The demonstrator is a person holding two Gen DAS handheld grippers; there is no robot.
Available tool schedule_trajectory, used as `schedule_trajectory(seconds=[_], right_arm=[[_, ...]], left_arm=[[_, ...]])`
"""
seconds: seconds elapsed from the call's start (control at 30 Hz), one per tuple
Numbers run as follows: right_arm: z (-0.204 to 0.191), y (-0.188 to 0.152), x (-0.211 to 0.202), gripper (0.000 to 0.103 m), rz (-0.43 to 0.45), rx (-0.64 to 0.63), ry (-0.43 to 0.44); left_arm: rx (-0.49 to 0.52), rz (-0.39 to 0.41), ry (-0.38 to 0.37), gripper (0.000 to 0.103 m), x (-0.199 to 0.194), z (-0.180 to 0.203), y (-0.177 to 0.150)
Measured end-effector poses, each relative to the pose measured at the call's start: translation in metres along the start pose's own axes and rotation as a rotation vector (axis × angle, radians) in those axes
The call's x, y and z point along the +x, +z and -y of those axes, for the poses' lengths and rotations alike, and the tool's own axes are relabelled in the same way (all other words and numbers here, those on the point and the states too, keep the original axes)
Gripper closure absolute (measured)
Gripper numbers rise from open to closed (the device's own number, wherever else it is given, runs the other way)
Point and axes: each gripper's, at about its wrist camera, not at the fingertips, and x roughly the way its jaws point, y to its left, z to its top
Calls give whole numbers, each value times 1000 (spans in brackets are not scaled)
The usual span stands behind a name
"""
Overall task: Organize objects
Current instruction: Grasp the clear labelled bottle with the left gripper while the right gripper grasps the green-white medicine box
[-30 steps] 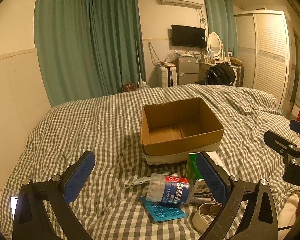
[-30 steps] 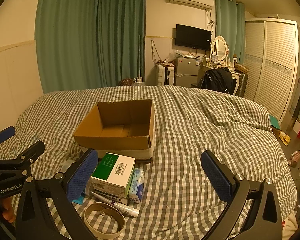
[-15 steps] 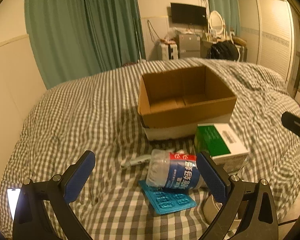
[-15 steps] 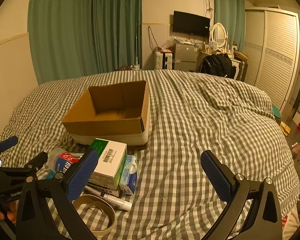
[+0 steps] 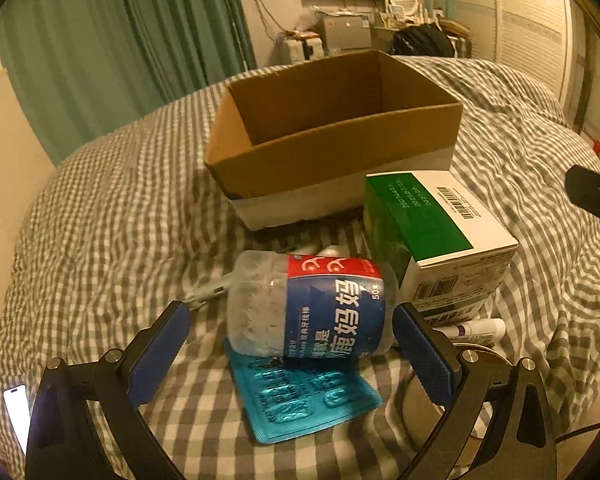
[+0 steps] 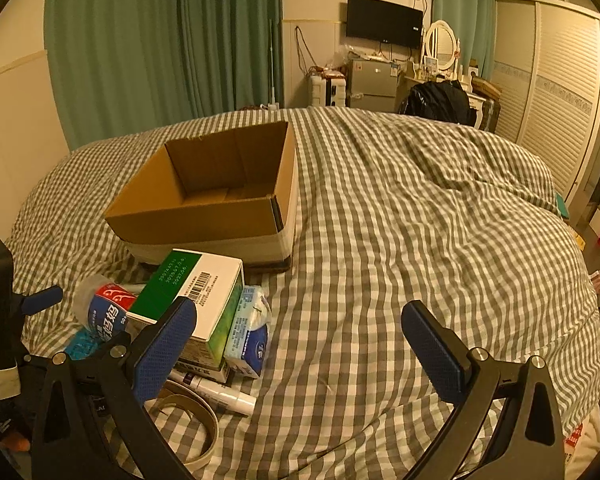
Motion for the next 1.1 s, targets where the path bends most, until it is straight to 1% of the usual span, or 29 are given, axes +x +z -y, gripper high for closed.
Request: schedule_trajectory(seconds=[0.27,0.3,0.37,0.4,0.47,0.57,0.7,0.83,0.97,1.03,1.1], right_arm=[[-5,-3,13,0,-38,-9,-3],[-6,-3,14,0,-41,-11,-4],[-9,-3,14,0,-48,-16,-4],[-11,-3,15,0,-49,-21,-2],[-16,-4,15,0,-50,-30,-2],[-24,-3,15,0,-47,-47,4],[-38,-2,15,0,-44,-58,11],[-58,-1,20,0,-60,-66,27],[-75,0,31,1,-86,-66,35],[-78,2,38,1,-100,-50,35],[-79,2,44,1,-115,-38,44]], left_arm=[[68,-32,-15,0,13,12,2],[67,-35,-19,0,14,12,3],[57,-30,-41,11,15,9,5],[49,-26,-45,12,14,7,4],[32,-23,-68,12,11,2,4],[3,4,-81,12,0,-8,4],[-33,50,-56,12,-18,-28,6],[-76,71,-35,12,-23,-50,8],[-101,71,-21,12,-21,-58,9],[-107,63,-4,13,-16,-61,9],[-116,55,-7,13,-12,-66,9]])
